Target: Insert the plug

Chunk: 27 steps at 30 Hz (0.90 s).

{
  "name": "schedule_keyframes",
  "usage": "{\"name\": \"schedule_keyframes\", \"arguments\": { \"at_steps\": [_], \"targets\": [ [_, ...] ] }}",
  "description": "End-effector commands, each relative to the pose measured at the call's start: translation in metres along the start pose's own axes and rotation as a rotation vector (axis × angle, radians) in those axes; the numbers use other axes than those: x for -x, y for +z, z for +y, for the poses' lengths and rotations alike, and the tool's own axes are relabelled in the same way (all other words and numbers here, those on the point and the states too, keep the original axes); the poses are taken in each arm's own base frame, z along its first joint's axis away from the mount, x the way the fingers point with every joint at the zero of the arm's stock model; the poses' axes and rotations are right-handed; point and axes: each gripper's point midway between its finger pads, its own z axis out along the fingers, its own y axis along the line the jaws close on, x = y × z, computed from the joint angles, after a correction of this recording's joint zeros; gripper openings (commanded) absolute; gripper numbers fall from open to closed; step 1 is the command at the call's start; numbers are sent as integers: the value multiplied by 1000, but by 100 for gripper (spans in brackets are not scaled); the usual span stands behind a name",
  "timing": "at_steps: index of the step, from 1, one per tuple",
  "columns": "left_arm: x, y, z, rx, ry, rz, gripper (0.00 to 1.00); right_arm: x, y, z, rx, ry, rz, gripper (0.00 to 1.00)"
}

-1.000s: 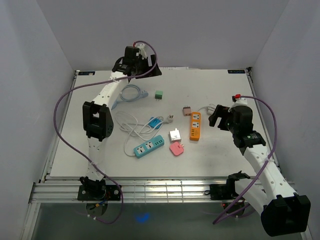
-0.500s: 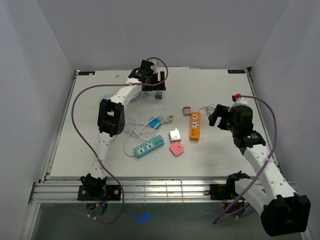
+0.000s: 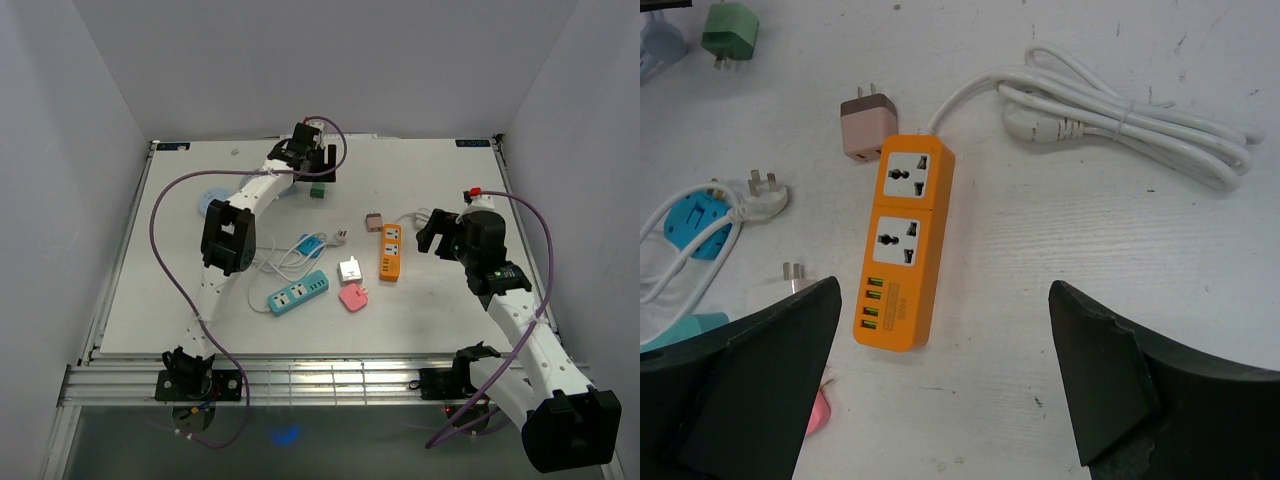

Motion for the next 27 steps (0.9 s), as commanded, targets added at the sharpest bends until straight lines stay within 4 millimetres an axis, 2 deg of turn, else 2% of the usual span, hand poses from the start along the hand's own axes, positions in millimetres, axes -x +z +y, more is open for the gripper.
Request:
{"name": "schedule_keyframes", "arguments": {
  "at_steps": [1, 17, 20, 24, 27],
  "targets": [
    [5, 1, 4, 53, 31, -31, 85, 18, -2, 7, 26, -17, -52, 89],
    [-20, 25, 13, 120, 64, 4, 81, 17, -1, 6, 22, -15, -49, 89],
    [-20, 26, 14, 134, 65, 0, 76, 17, -1, 6, 20, -14, -49, 89],
    [-15, 23, 13, 134, 75, -12, 63, 16, -1, 7, 23, -15, -48, 89],
    [-10, 17, 10, 130, 78, -22, 63, 16, -1, 6, 19, -14, -46, 89]
  ]
}}
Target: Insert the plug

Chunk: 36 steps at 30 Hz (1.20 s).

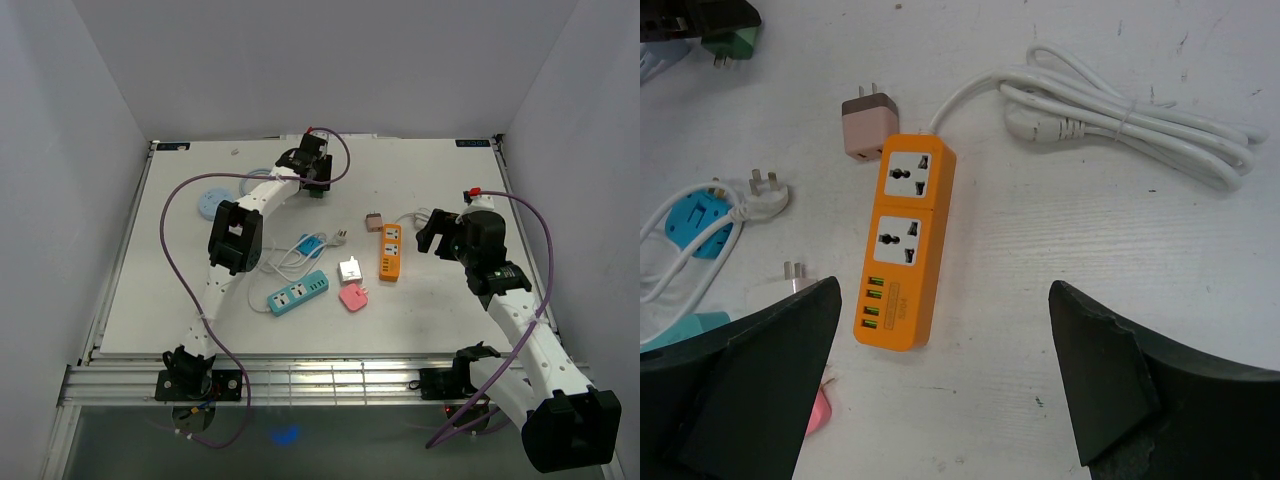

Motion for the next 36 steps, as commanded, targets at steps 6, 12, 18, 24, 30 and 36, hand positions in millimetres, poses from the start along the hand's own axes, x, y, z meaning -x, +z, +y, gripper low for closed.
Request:
{"name": "schedule_keyframes", "arguments": {
  "at_steps": [6, 12, 18, 24, 30, 36],
  "targets": [
    [13, -19, -8, -1, 27, -28, 44, 15, 1, 5, 18, -14, -41, 89],
    [25, -38, -13, -22, 33, -68, 33, 14, 2, 7, 27, -15, -28, 90],
    [34, -100, -30, -161, 48, -118, 28, 27, -2, 30, 124, -12, -3, 90],
    [44, -209, -52, -417, 106, -386, 24, 40, -10, 58, 249, 18, 22, 94],
    [0, -274, -63, -589, 199, -540, 26, 47, -18, 102, 469, 52, 111, 100],
    [-23, -323, -79, -710, 358, -677, 25, 42, -25, 144, 648, 88, 240, 93]
  ]
}}
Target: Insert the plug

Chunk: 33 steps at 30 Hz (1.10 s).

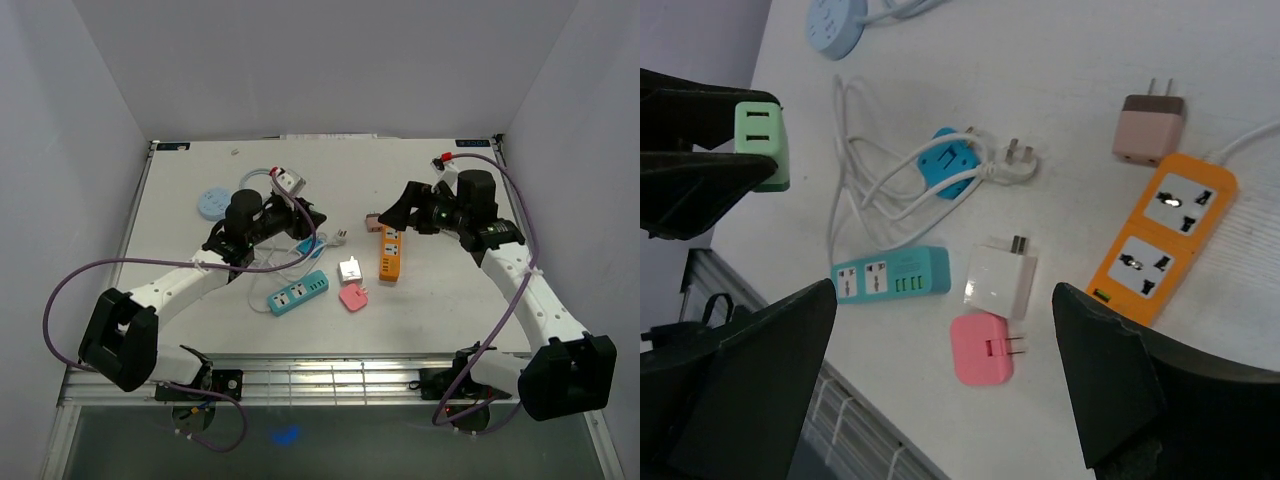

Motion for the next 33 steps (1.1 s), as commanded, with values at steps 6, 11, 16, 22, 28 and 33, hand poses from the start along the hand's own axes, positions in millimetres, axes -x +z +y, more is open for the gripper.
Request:
{"name": "schedule_keyframes", "arguments": {
  "at_steps": [6, 11, 16, 22, 28, 33],
  "targets": [
    [5, -19, -60, -279, 331, -130, 18, 6, 3, 78, 225, -4, 102, 92],
    [-8, -21, -76, -372, 417, -129, 12, -2, 12, 95, 231, -4, 163, 87],
    [-8, -20, -79, -392, 442, -137, 11, -12, 26, 102, 213, -8, 193, 82],
    [-9, -25, -83, -405, 474, -150, 11, -26, 42, 109, 235, 10, 215, 77],
    [-10, -27, -88, -428, 487, -153, 11, -33, 52, 117, 257, 0, 226, 75],
    [-9, -28, -90, -432, 493, -158, 11, -41, 61, 116, 240, 2, 247, 73]
  ]
}}
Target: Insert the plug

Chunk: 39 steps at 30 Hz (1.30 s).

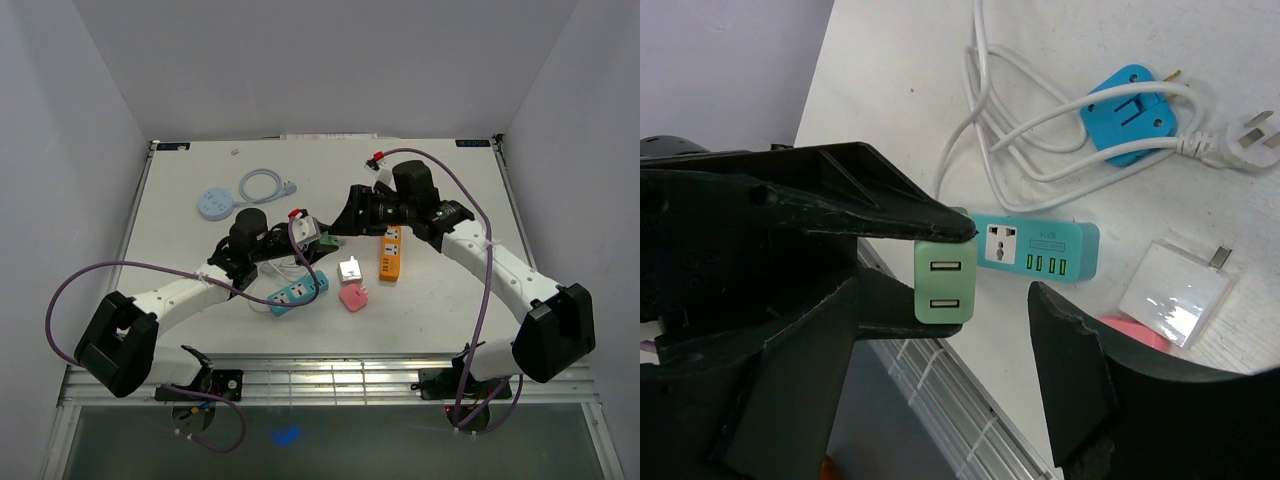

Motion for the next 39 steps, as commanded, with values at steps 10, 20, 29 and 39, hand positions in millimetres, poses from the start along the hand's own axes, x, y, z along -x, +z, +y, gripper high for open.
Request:
{"name": "schedule_keyframes", "arguments": {
  "at_steps": [10, 20, 29, 39],
  "targets": [
    [22, -4, -2, 1, 46, -54, 12, -3, 26, -1, -12, 1, -10, 66],
    [21, -4, -2, 2, 49, -51, 12, -14, 39, -1, -7, 18, 22, 61],
    [22, -4, -2, 2, 46, -52, 21, -20, 45, 0, 2, 28, 42, 29],
    [19, -12, 10, 105, 38, -44, 86, -8, 48, -10, -58, 6, 23, 8]
  ]
}}
